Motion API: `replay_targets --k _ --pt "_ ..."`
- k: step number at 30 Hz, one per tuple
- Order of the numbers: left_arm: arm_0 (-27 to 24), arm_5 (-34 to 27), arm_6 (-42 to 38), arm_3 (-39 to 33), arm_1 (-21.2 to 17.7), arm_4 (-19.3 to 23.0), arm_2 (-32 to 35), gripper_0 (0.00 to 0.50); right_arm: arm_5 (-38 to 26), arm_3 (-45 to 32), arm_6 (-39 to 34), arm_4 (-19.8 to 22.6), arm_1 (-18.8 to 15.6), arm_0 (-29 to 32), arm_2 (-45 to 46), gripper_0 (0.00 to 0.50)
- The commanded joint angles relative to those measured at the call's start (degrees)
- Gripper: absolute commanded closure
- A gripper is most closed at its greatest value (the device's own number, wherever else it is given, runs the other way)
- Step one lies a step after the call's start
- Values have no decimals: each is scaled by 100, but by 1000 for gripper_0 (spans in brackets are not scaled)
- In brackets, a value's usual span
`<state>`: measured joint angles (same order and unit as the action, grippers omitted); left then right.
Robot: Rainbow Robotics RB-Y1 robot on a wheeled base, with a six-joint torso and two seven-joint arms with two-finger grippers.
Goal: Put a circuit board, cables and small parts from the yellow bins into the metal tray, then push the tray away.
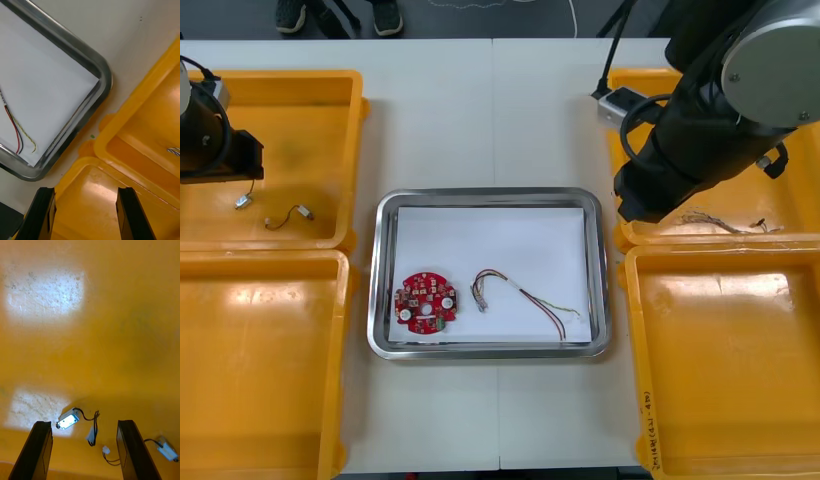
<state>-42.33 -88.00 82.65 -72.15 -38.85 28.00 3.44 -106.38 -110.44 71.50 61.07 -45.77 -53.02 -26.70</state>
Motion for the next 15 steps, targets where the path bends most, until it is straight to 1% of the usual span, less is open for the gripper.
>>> replay_targets --k 1,4,8,11,15 --pt "-372 -323 -372 -202 -35 -14 219 0 -41 347 -75 -139 -275 -244 402 31" --pt "-328 -358 -320 -202 -114 83 210 0 -41 585 -31 -253 -284 -244 543 30" --pt "-232 -314 -117 -202 -351 408 69 0 -41 928 57 -376 -293 -244 719 30" --pt "-188 -262 41 -194 -589 680 -107 0 -32 1191 128 -464 -293 -244 868 29" --pt "-188 -147 120 -88 -905 1173 -423 0 56 1508 224 -666 -293 -235 991 27"
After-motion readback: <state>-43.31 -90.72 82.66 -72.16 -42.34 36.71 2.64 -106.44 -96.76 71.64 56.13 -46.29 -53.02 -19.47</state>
